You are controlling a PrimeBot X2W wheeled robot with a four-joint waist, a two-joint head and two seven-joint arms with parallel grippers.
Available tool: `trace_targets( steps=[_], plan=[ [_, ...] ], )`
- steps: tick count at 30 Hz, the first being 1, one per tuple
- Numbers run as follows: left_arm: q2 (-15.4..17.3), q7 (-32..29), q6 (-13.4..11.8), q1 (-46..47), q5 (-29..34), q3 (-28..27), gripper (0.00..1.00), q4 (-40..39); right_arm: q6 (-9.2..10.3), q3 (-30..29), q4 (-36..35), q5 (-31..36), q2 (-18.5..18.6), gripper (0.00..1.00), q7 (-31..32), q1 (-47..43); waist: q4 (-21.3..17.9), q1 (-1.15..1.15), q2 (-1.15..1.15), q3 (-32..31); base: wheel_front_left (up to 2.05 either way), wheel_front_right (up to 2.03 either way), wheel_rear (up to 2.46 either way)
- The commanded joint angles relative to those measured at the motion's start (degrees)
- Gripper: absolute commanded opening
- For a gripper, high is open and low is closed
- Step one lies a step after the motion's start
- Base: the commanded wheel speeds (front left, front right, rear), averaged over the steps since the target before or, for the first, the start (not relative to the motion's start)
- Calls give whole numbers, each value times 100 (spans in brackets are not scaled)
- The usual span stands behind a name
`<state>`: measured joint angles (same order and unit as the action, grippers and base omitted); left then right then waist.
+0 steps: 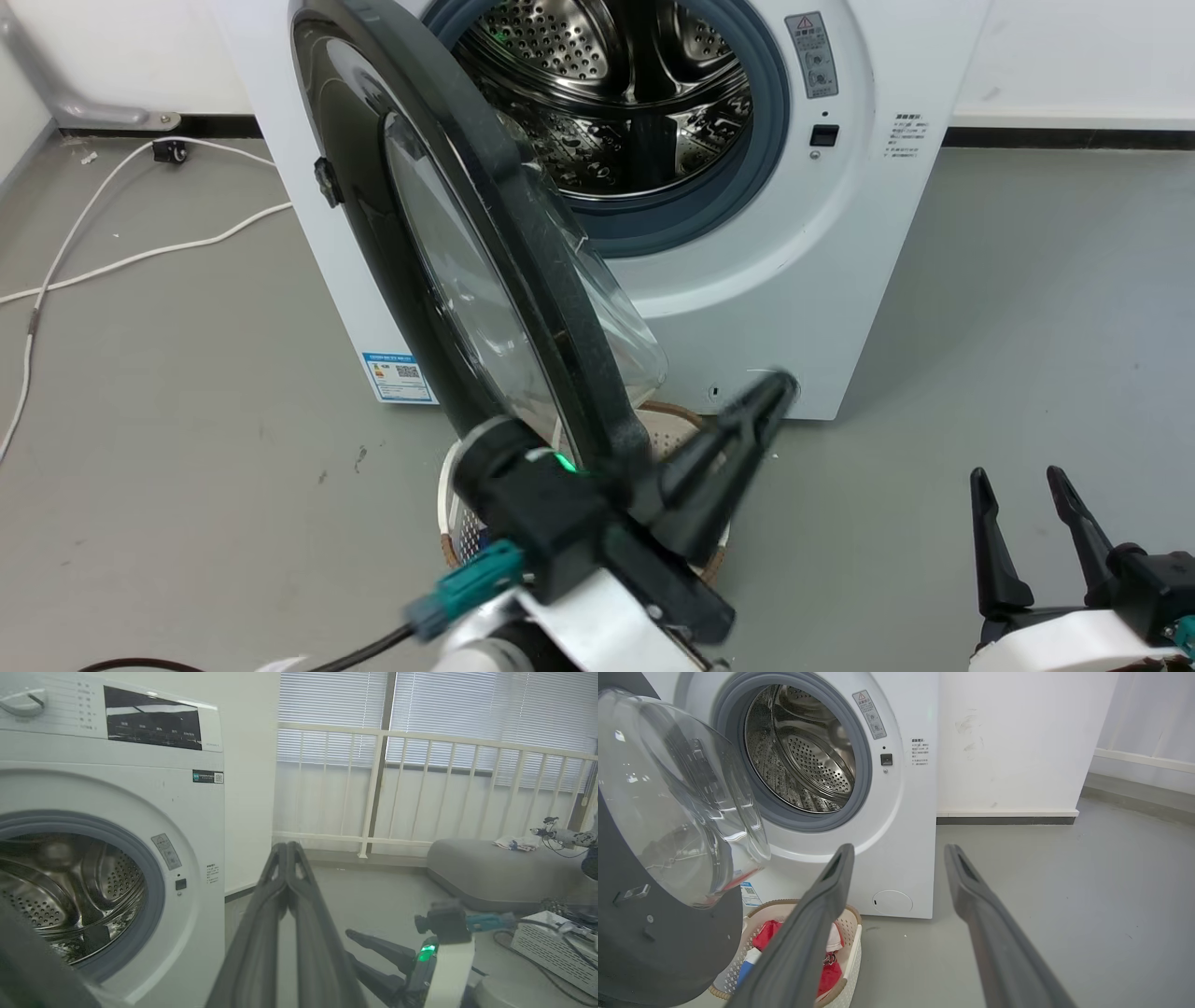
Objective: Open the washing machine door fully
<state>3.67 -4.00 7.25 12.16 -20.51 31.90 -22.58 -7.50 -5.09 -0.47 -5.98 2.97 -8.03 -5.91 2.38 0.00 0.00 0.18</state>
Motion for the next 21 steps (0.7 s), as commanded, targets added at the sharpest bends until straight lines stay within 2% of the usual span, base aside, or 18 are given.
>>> trace_targets(
  steps=[1,5,10,16,21],
  plan=[
    [73,-212,5,-117,-103,166,0,187,1,15,-13,38,-17,100,10,42,-4,0,0,25,0,0,0],
    [126,-617,12,-269,-273,577,0,633,1,20,-20,62,-17,100,31,78,-13,0,0,88,0,0,0],
    [183,-875,-70,-363,-233,749,0,1348,1,44,19,65,-17,100,19,147,-42,0,0,177,0,0,0],
    [145,-588,-422,-299,-46,549,0,2083,1,68,95,47,-16,100,-16,209,-84,0,0,253,0,0,0],
    [111,-309,-618,-246,8,406,0,2365,1,57,151,52,-16,100,-50,253,-101,0,0,312,0,0,0]
  ],
)
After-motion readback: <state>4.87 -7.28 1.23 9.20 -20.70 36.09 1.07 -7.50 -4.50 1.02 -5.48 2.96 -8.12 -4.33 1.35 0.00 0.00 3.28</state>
